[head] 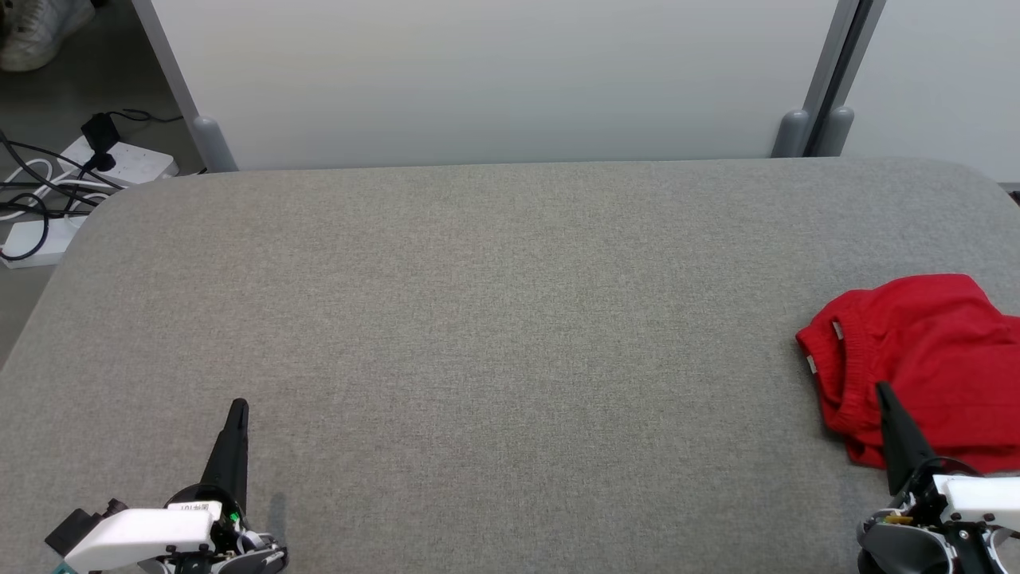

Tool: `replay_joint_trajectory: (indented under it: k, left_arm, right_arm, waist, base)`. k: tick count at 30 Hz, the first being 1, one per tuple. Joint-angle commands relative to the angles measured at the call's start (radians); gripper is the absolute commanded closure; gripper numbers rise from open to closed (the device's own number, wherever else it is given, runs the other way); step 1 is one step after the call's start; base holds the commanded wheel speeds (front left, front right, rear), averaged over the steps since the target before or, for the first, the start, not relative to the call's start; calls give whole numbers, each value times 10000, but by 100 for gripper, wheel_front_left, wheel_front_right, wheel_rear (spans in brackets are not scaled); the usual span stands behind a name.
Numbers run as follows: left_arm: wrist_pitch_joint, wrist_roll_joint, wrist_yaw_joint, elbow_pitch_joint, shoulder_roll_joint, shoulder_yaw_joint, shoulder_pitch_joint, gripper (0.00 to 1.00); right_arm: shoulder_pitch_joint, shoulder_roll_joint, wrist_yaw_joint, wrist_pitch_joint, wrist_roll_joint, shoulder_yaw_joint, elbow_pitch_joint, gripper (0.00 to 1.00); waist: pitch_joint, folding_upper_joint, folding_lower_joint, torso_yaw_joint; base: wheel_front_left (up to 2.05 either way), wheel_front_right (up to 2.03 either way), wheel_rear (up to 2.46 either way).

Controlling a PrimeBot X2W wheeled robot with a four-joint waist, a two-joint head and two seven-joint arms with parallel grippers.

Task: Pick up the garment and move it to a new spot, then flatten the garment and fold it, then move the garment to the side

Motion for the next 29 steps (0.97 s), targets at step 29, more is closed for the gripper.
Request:
replay_joint_trajectory:
  k: [29]
  left_arm:
    - [34, -44, -79, -273, 72, 331, -576, 100]
  right_arm:
    - [-154, -143, 44, 77, 116, 148, -301, 100]
  waist:
    - [0, 0, 0, 0]
  base:
    - [0, 0, 0]
